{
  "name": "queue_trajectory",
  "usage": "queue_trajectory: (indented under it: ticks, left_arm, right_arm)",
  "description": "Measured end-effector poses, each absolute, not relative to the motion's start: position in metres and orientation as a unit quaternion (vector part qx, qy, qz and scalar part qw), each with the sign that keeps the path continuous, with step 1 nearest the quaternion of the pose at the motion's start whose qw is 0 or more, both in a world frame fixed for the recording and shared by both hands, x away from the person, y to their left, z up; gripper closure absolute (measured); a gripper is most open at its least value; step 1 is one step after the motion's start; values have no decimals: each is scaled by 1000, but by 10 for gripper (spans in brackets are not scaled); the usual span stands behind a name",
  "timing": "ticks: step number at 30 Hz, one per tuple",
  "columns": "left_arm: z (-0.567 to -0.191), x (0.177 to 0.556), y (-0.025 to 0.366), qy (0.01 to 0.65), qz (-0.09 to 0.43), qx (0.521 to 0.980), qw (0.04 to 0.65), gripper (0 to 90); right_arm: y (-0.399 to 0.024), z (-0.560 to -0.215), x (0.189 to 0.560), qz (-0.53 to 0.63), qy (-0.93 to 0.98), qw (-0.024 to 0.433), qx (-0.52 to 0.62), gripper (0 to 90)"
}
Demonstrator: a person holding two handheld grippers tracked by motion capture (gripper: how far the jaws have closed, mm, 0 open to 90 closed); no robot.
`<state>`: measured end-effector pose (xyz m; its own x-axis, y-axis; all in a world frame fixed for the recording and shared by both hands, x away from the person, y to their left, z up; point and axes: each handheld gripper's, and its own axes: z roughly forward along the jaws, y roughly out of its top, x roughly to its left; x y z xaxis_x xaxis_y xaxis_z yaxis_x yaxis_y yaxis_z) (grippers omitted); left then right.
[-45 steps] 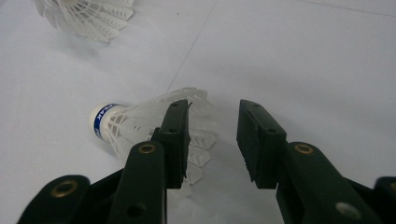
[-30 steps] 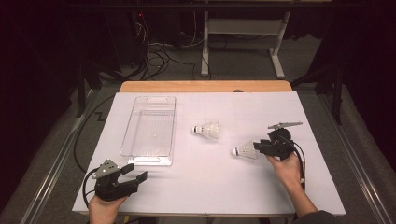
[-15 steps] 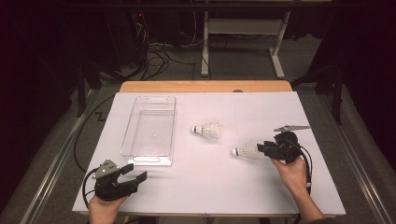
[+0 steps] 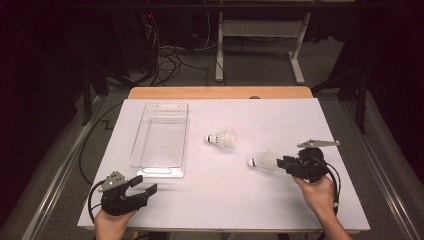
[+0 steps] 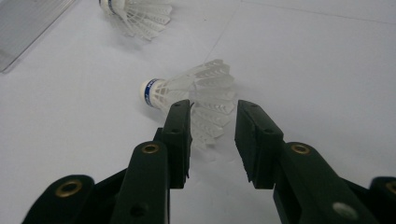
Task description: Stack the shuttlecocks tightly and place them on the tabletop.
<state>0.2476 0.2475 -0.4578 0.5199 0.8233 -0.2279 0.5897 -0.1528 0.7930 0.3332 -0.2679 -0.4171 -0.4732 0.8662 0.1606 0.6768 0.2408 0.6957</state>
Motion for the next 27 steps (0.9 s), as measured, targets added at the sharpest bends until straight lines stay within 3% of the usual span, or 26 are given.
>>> queue_trajectory:
  ticks: [20,27]
  left_arm:
    - [-458,248,248,471,130,749,447,335]
    - [-458,248,247,471,130,749,447,335]
  right_arm:
    - [-251,-428,343,358,787,110,491,667]
    - [-247,-432,347,354,789,104,491,717]
